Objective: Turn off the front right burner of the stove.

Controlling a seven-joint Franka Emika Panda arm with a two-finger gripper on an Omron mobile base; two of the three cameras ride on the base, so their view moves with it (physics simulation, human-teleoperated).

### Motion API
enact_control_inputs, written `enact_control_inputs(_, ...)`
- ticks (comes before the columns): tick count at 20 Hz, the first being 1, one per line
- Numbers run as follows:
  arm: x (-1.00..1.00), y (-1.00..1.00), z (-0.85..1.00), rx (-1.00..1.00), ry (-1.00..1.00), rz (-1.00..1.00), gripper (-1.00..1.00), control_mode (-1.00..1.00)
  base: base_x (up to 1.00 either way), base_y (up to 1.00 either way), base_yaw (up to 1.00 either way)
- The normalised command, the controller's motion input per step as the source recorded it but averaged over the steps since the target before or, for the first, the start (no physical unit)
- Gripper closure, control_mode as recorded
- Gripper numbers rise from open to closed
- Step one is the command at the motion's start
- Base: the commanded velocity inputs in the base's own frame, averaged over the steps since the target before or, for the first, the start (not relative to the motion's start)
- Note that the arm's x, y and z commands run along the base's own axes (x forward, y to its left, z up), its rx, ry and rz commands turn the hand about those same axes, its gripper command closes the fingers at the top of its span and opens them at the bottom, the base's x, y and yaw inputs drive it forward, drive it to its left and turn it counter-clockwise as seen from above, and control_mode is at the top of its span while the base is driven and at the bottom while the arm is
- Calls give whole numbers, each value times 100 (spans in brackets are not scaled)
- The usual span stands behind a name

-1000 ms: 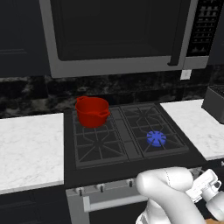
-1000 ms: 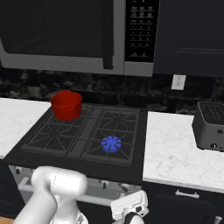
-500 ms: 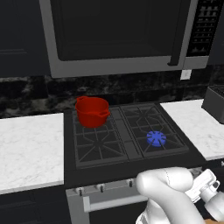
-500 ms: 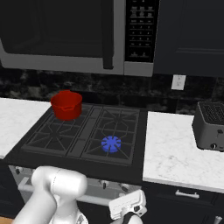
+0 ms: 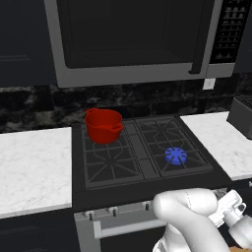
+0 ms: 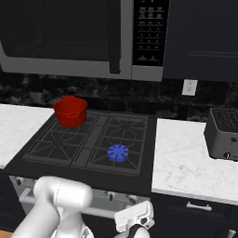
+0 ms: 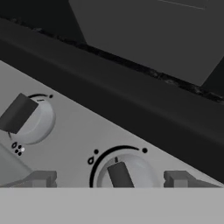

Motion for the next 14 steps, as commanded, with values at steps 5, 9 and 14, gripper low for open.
enact_control_inputs(5,5,-16,5,4,0,0,-100,-100,0,0,0)
enact_control_inputs(9,0,0,0,0,0,0,-100,-100,0,0,0)
enact_control_inputs(14,0,0,0,0,0,0,100,-100,0,0,0)
